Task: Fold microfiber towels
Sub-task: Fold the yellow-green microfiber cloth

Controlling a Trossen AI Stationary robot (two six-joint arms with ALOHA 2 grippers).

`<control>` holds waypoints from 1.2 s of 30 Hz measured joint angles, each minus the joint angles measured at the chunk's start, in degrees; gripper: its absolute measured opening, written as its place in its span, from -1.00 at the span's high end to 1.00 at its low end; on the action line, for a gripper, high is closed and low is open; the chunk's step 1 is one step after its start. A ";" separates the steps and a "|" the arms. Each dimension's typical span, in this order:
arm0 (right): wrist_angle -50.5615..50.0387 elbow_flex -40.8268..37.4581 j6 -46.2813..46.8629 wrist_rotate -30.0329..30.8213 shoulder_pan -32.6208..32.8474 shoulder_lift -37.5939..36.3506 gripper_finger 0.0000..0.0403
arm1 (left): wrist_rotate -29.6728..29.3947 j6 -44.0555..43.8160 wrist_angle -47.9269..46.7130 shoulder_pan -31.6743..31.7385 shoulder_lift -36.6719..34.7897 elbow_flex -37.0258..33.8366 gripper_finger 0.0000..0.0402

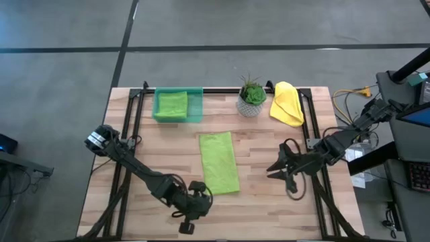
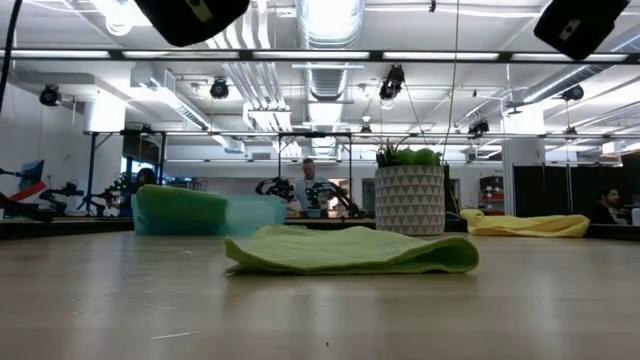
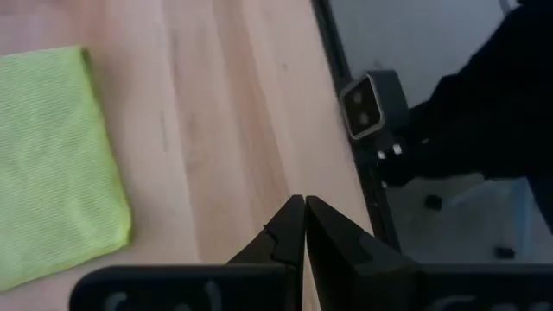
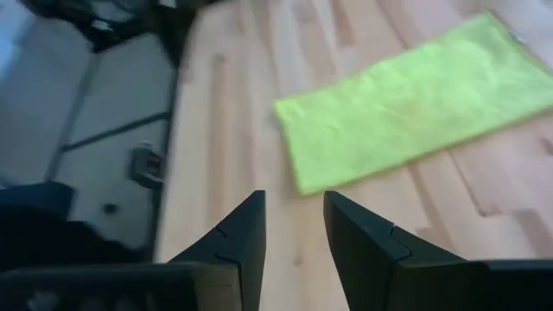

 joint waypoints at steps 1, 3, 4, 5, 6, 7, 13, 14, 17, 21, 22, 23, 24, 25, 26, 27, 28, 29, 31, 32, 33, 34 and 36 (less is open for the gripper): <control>-0.20 -0.10 0.05 0.81 -0.01 0.96 0.43 | -0.05 1.01 0.23 -0.32 0.00 -0.52 1.00; 0.40 -0.10 0.05 1.23 -0.30 2.89 0.43 | -0.17 3.75 -0.20 -0.32 0.08 -1.86 0.98; 0.30 -0.10 0.04 1.25 -0.35 3.79 0.43 | -0.28 5.29 -0.31 -0.02 0.13 -2.62 0.96; 0.51 -0.10 0.26 1.27 -0.35 4.90 0.43 | -0.28 7.62 -0.40 0.44 0.13 -3.25 0.93; 1.17 -0.10 0.62 1.28 -0.45 5.86 0.43 | -0.30 10.35 -0.38 0.95 0.13 -3.84 0.88; 1.65 -0.10 1.04 1.20 -0.46 6.68 0.43 | -0.46 13.40 0.01 1.45 0.13 -4.58 0.82; 2.90 -0.10 6.69 0.62 -0.48 9.89 0.43 | -5.97 26.59 0.83 5.17 0.15 -10.13 0.37; 2.87 -0.10 7.56 0.62 -0.48 9.99 0.43 | -5.99 27.99 1.21 5.86 0.15 -10.95 0.29; 2.90 -0.10 9.11 0.62 -0.48 9.87 0.43 | -5.80 32.15 2.22 7.56 0.17 -12.61 0.09; 2.58 -0.10 10.33 0.60 -0.60 8.54 0.43 | -5.44 37.14 8.07 9.02 0.17 -14.51 -0.04; 2.49 -0.10 10.65 0.61 -0.59 8.17 0.43 | -5.39 38.12 9.18 9.23 0.17 -14.85 -0.05; 2.38 -0.10 11.07 0.60 -0.59 7.85 0.43 | -5.16 38.63 10.45 9.33 0.17 -15.17 -0.05; 2.30 -0.10 11.55 0.64 -0.59 7.52 0.43 | -5.00 39.21 11.72 9.54 0.17 -15.47 -0.06; 2.35 -0.10 11.97 0.81 -0.61 7.22 0.43 | -4.90 39.51 12.50 9.72 0.17 -15.79 -0.06; 2.32 -0.10 12.36 0.84 -0.61 6.89 0.43 | -4.79 39.54 12.55 10.06 0.17 -16.00 -0.06; 2.24 -0.10 12.50 0.86 -0.61 6.65 0.43 | -4.68 39.50 12.39 10.37 0.17 -16.20 -0.06; 2.28 -0.10 12.69 0.87 -0.61 6.52 0.43 | -4.03 39.47 12.14 10.75 0.17 -16.38 -0.06; 2.28 -0.10 12.92 0.97 -0.63 6.44 0.43 | -2.68 39.47 12.15 11.30 0.17 -16.53 -0.06; 2.25 -0.10 12.97 1.06 -0.70 6.43 0.43 | 0.95 39.41 12.60 12.38 0.17 -16.90 -0.06; 2.25 -0.10 13.21 1.06 -0.70 6.43 0.44 | 2.57 39.41 12.59 12.93 0.17 -17.12 -0.06; 2.28 -0.10 13.38 1.07 -0.70 6.43 0.44 | 3.41 39.38 12.61 13.37 0.17 -17.39 -0.06; 2.24 -0.10 13.57 1.06 -0.70 6.43 0.44 | 3.77 39.38 13.00 13.78 0.17 -17.76 -0.06; 2.20 -0.10 14.01 1.08 -0.70 6.45 0.44 | 4.05 39.38 14.55 14.59 0.17 -18.48 -0.06</control>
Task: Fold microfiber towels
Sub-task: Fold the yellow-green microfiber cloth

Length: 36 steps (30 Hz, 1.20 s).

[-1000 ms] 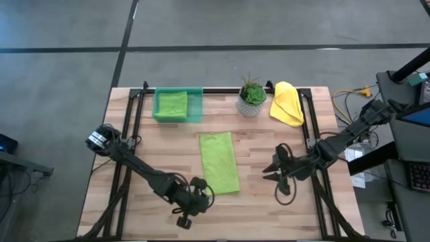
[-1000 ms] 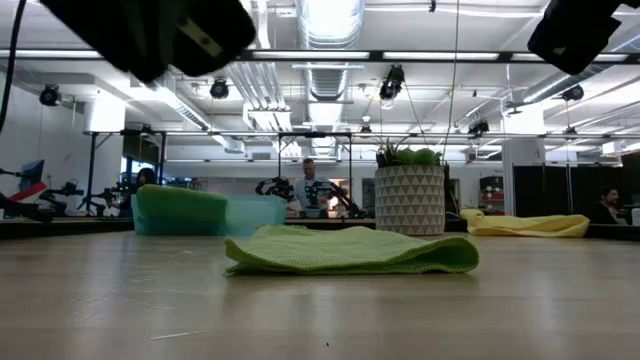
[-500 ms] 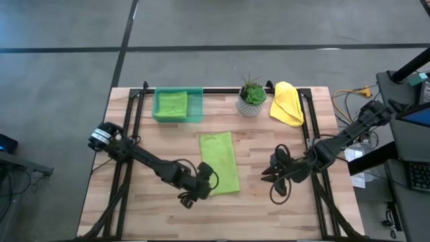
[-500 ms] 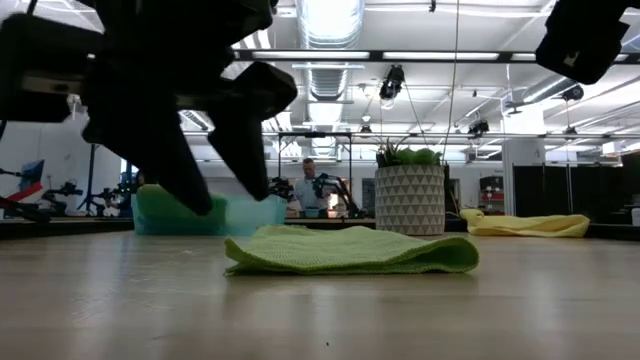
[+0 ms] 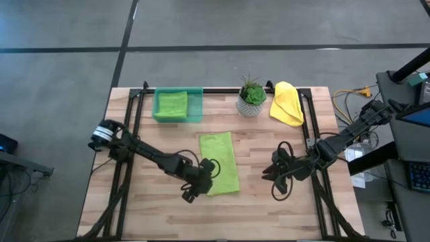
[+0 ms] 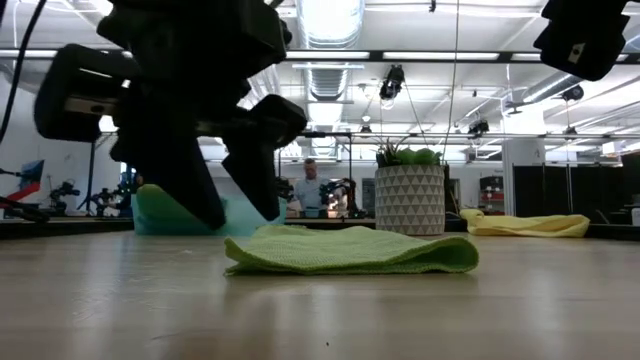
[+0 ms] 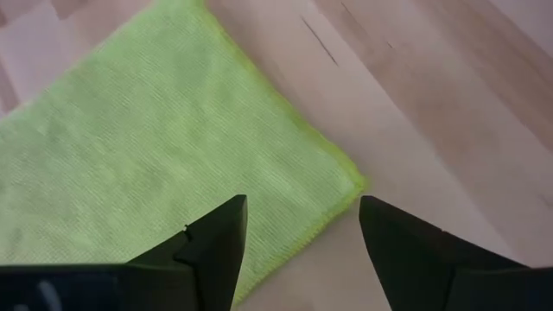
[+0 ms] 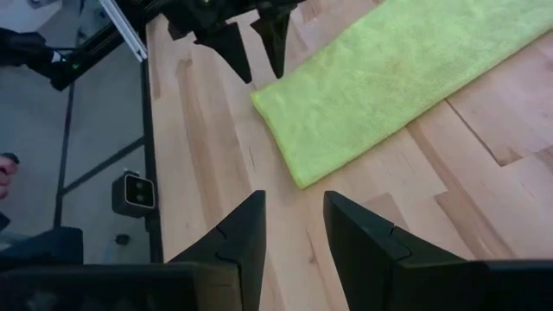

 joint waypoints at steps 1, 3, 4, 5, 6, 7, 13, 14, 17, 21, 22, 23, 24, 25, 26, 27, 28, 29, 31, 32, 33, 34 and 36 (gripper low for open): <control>-0.08 0.00 0.00 0.00 0.00 0.00 0.44 | 0.17 0.00 0.74 0.35 0.00 -0.21 -0.06; -0.08 0.00 0.21 0.00 0.00 0.00 0.44 | 0.63 -0.02 1.79 0.81 0.00 -0.30 -0.06; -0.11 0.00 0.42 0.00 0.00 0.00 0.44 | 0.66 0.00 2.28 0.90 0.00 -0.32 -0.06; -0.13 0.00 0.44 0.00 0.00 0.00 0.44 | 0.65 0.02 2.53 0.94 0.17 -0.30 -0.06; -0.11 0.02 0.44 0.00 0.00 0.00 0.44 | 0.66 0.02 2.62 0.94 0.60 -0.12 -0.06; -0.11 0.02 0.44 0.00 0.00 0.00 0.44 | 0.84 0.00 2.66 0.92 0.87 0.00 -0.06; -0.40 0.13 0.54 0.00 0.00 0.00 0.44 | 7.61 -2.52 3.64 0.40 5.12 0.11 -0.06; -0.62 0.13 0.78 0.00 0.00 0.00 0.44 | 7.32 -2.95 4.05 0.39 5.71 0.15 -0.06; -1.12 0.15 1.81 0.00 0.00 0.00 0.44 | 5.25 -4.59 4.57 0.41 6.90 0.34 -0.06; -1.40 0.15 1.90 0.00 0.00 0.00 0.44 | 1.29 -6.36 4.34 0.25 7.95 0.40 -0.06; -1.40 0.15 1.90 0.00 0.00 0.00 0.44 | 0.61 -7.18 4.29 0.24 8.08 0.35 -0.05; -1.40 0.15 1.90 -0.02 0.00 0.00 0.44 | -0.04 -7.71 4.26 0.25 8.49 0.35 -0.04; -1.40 0.15 1.90 -0.02 0.00 0.00 0.44 | -0.64 -8.17 4.26 0.26 8.98 0.34 -0.02; -1.40 0.15 1.90 -0.02 0.00 0.00 0.44 | -1.32 -9.01 4.26 0.26 9.60 0.32 0.02; -1.40 0.15 1.90 -0.02 0.00 0.00 0.44 | -1.75 -9.91 4.24 0.26 10.19 0.31 0.06; -1.40 0.15 1.90 -0.02 0.00 0.00 0.44 | -1.99 -10.85 4.24 0.22 11.02 0.31 0.11; -1.41 0.15 1.90 -0.04 0.00 0.00 0.44 | -2.32 -12.02 4.22 0.13 11.98 0.38 0.17; -1.43 0.22 1.90 -0.07 0.00 0.00 0.44 | -2.68 -13.13 4.13 0.05 12.78 0.52 0.24; -1.42 0.52 1.88 -0.14 0.00 0.00 0.44 | -3.29 -15.30 4.13 -0.22 14.17 0.90 0.40; -1.40 0.69 1.88 -0.22 0.00 0.00 0.44 | -3.57 -16.20 4.19 -0.34 14.56 1.14 0.48; -1.40 0.78 1.88 -0.22 0.00 0.00 0.44 | -3.69 -16.52 4.31 -0.49 14.72 1.24 0.57; -1.44 0.87 1.86 -0.22 0.00 0.00 0.44 | -3.88 -16.87 4.45 -0.61 14.75 1.27 0.66; -1.41 0.95 1.84 -0.23 0.00 0.00 0.44 | -4.53 -17.48 4.79 -0.72 14.53 1.22 0.84</control>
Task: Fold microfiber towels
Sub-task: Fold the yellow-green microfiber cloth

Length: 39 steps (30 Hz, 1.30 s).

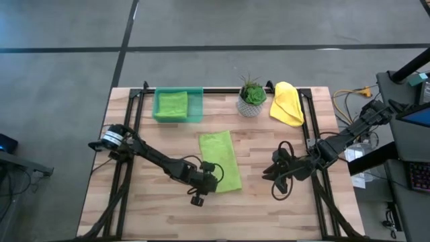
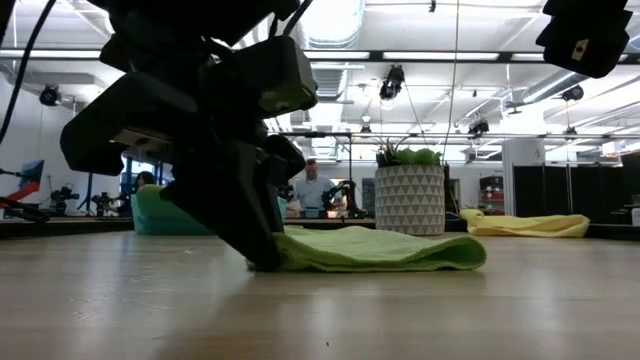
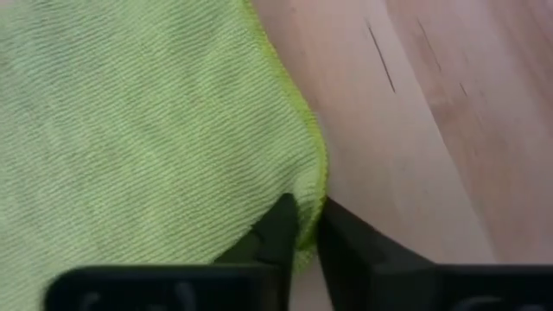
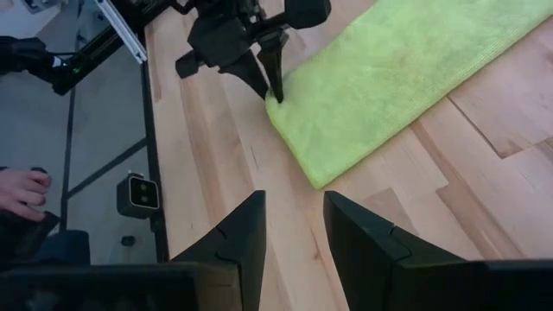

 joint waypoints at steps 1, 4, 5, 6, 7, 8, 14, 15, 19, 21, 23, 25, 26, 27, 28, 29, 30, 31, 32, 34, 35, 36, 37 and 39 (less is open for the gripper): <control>-0.01 0.03 -0.17 0.01 0.00 0.00 0.44 | -0.32 0.30 0.00 0.00 -0.54 -0.06 0.91; -0.01 0.07 -0.44 0.01 0.00 0.00 0.43 | -1.00 3.36 -0.07 0.01 -2.73 -0.17 0.97; -0.01 0.07 -0.64 0.02 0.00 0.00 0.43 | -1.11 4.68 -0.09 0.06 -3.75 -0.17 0.96; 0.01 0.07 -0.92 0.04 0.00 0.00 0.43 | -1.11 6.05 -0.11 0.14 -4.57 -0.17 0.96; 0.04 0.07 -1.12 0.06 0.00 0.00 0.43 | -1.10 7.36 -0.17 0.22 -5.43 -0.20 0.97; 0.03 0.07 -1.39 0.05 0.00 0.00 0.43 | -1.14 8.55 -0.30 0.30 -6.51 -0.28 0.98; 0.71 0.07 -2.55 1.80 -0.02 0.21 0.43 | 0.84 10.13 -2.98 2.44 -10.71 -0.87 0.99; 1.01 0.07 -3.20 2.69 -0.10 0.40 0.43 | 3.28 10.00 -2.40 3.05 -11.28 -0.85 0.99; 4.07 0.05 -8.63 3.70 -1.58 1.97 0.43 | 13.10 7.10 -0.59 5.23 -12.23 -0.78 0.99; 5.75 0.05 -11.45 3.72 -2.61 3.69 0.43 | 18.93 6.97 0.05 6.21 -12.21 -0.85 0.99; 7.76 0.05 -14.88 3.53 -3.59 5.76 0.41 | 24.06 5.66 2.01 7.38 -12.21 -0.88 0.99; 10.27 0.05 -18.84 2.73 -4.33 8.23 0.34 | 29.38 4.58 3.64 8.87 -12.21 -1.04 1.00; 11.26 0.03 -20.62 2.31 -4.60 9.35 0.30 | 31.56 4.03 4.09 9.66 -12.21 -1.13 1.00; 12.25 0.03 -22.42 1.93 -4.78 10.61 0.25 | 33.64 3.21 5.01 10.43 -12.21 -1.23 1.00; 13.17 0.07 -24.03 1.49 -4.87 11.94 0.20 | 35.36 2.37 6.11 11.15 -12.21 -1.30 1.00; 13.75 0.22 -25.81 1.34 -4.89 13.21 0.14 | 36.69 1.32 7.16 11.92 -12.22 -1.34 1.00; 13.97 0.42 -27.47 1.28 -4.90 14.38 0.09 | 37.69 0.30 8.20 12.60 -12.24 -1.39 1.00; 14.14 0.68 -29.05 1.27 -4.88 15.61 0.03 | 38.45 -0.84 9.21 13.25 -12.26 -1.48 1.00; 14.60 0.90 -30.34 1.26 -4.87 16.66 -0.02 | 39.29 -1.90 10.24 13.82 -12.26 -1.59 1.00; 15.64 0.99 -32.84 1.18 -4.81 18.32 -0.12 | 39.68 -3.59 11.95 14.85 -12.26 -1.66 1.00; 16.40 0.99 -34.18 1.14 -4.76 19.19 -0.17 | 39.75 -4.82 12.78 15.32 -12.30 -1.66 1.00; 17.12 0.99 -35.50 1.06 -4.75 20.08 -0.21 | 39.90 -5.77 13.20 15.76 -12.32 -1.63 1.00; 17.24 0.99 -36.51 0.88 -4.74 20.83 -0.25 | 40.20 -6.85 13.54 16.16 -12.32 -1.64 1.00; 17.32 0.97 -37.80 0.06 -4.76 22.25 -0.31 | 40.90 -8.81 14.44 16.80 -12.32 -1.63 1.00</control>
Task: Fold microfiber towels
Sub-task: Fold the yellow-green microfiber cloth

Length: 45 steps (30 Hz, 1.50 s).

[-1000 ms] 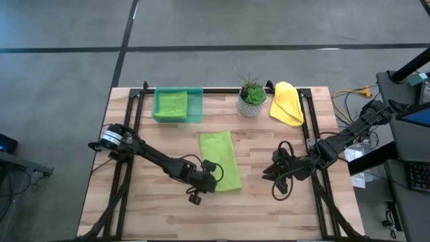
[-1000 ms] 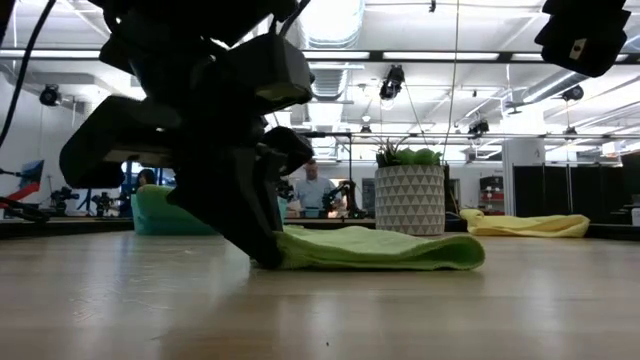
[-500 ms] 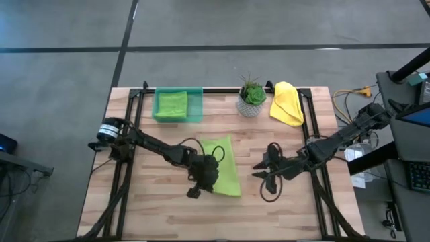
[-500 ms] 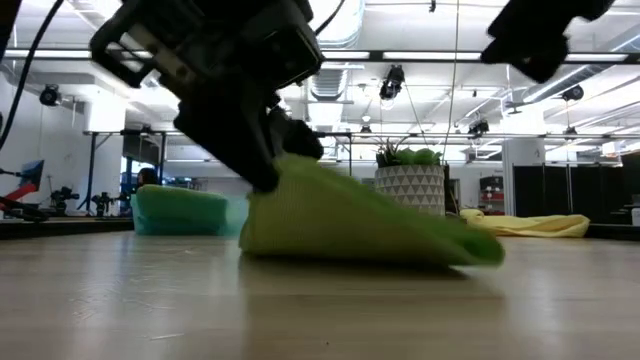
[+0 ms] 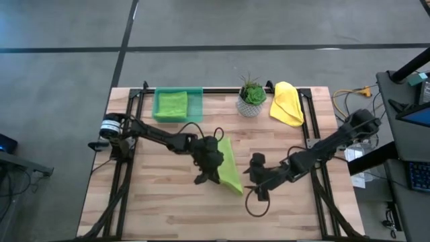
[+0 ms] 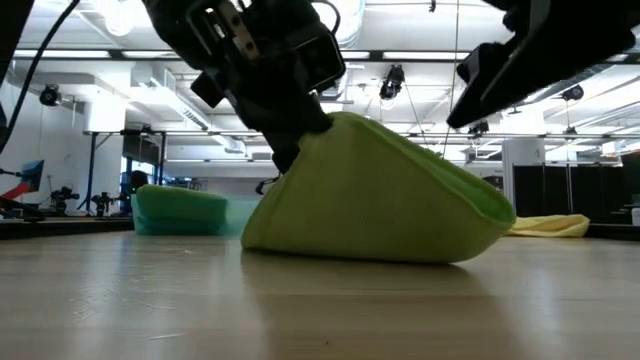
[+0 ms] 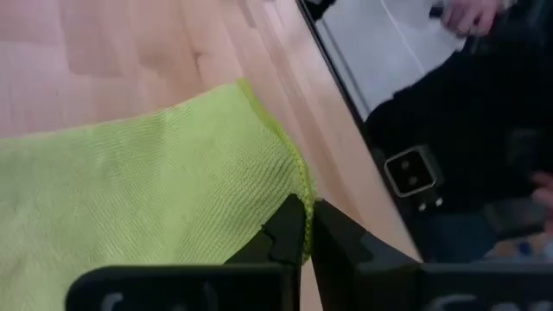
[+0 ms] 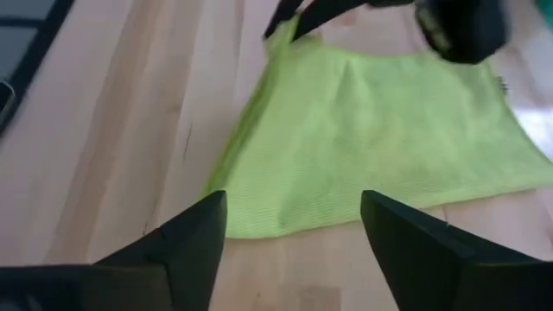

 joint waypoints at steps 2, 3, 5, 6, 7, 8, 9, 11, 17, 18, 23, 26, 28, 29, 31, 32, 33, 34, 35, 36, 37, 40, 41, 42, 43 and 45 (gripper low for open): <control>0.79 0.00 -0.23 -0.34 0.00 1.37 -0.35 | 0.26 -1.41 0.47 0.38 -0.02 0.02 1.00; 1.32 -0.03 -0.24 -0.60 0.00 2.07 -0.36 | 0.23 -2.06 1.11 0.39 -0.02 0.00 1.00; 4.00 -0.07 -0.33 -2.83 0.00 3.33 -0.37 | 0.23 -2.26 1.47 0.57 -0.04 -0.06 1.00; 5.33 -0.07 -0.37 -3.99 0.00 3.92 -0.37 | 0.09 -2.88 1.47 0.62 -0.04 -0.08 1.00; 6.72 -0.07 -0.34 -5.11 0.00 4.55 -0.36 | -0.27 -3.85 1.45 0.73 -0.05 -0.13 1.00; 8.18 -0.06 -0.09 -5.84 0.02 5.25 -0.36 | -0.40 -4.84 1.45 0.87 -0.06 -0.19 1.00; 9.06 -0.04 0.16 -6.10 0.04 5.90 -0.35 | -0.42 -5.45 1.46 1.03 -0.04 -0.25 1.00; 9.43 -0.04 1.26 -6.10 0.04 7.19 -0.34 | -0.47 -6.66 2.61 1.24 0.15 -0.31 1.00; 10.91 0.27 1.84 -5.84 0.02 11.46 -0.39 | -0.57 -9.76 5.99 1.65 0.34 -0.65 1.00; 10.86 0.52 1.88 -5.86 0.06 12.16 -0.40 | -0.53 -10.87 6.67 1.77 0.40 -0.82 1.00; 9.99 2.16 5.44 -4.59 0.15 14.72 -0.43 | -0.53 -13.45 8.15 2.58 0.66 -1.16 1.00; 3.90 3.65 9.65 -0.98 0.15 15.73 -0.40 | -0.51 -14.12 8.50 2.85 0.66 -1.16 1.00; -0.50 4.75 12.12 2.37 0.15 15.80 -0.35 | -0.51 -14.14 8.48 2.96 0.66 -1.16 1.00; -2.33 5.23 12.85 4.09 0.15 15.74 -0.31 | -0.51 -14.12 8.53 2.94 0.66 -1.16 1.00; -4.97 5.91 13.15 6.25 0.15 15.50 -0.23 | -0.51 -14.13 8.80 2.94 0.66 -1.16 1.00; -5.58 6.17 12.57 6.39 0.13 15.38 -0.18 | -0.51 -14.12 8.77 2.94 0.66 -1.16 1.00; -5.54 6.49 11.78 6.35 0.13 15.17 -0.12 | -0.51 -14.12 8.72 2.94 0.66 -1.16 1.00; -5.26 6.74 10.93 6.22 0.14 14.90 -0.05 | -0.51 -14.12 8.72 2.94 0.66 -1.16 1.00; -5.30 7.02 10.08 5.98 0.24 14.66 0.03 | -0.51 -14.12 8.72 2.94 0.66 -1.16 1.00; -5.33 7.35 9.29 5.58 0.32 14.52 0.12 | -0.51 -14.11 8.77 2.94 0.66 -1.16 1.00; -5.26 7.60 8.59 5.01 0.37 14.39 0.21 | -0.51 -14.11 8.71 2.94 0.66 -1.16 1.00; -5.54 7.71 7.84 3.90 0.43 13.34 0.51 | -0.51 -14.10 8.49 2.94 0.66 -1.16 1.00; -5.43 7.81 7.67 3.37 0.41 12.85 0.61 | -0.51 -14.10 8.49 2.94 0.66 -1.16 1.00; -5.54 7.85 7.30 2.72 0.39 12.27 0.70 | -0.51 -14.08 8.48 2.94 0.66 -1.16 1.00; -6.09 7.85 6.84 2.18 0.39 11.71 0.80 | -0.51 -14.04 8.48 2.94 0.66 -1.16 1.00; -7.02 7.85 5.48 0.21 0.37 10.59 0.91 | -0.51 -13.92 8.50 2.94 0.66 -1.16 1.00</control>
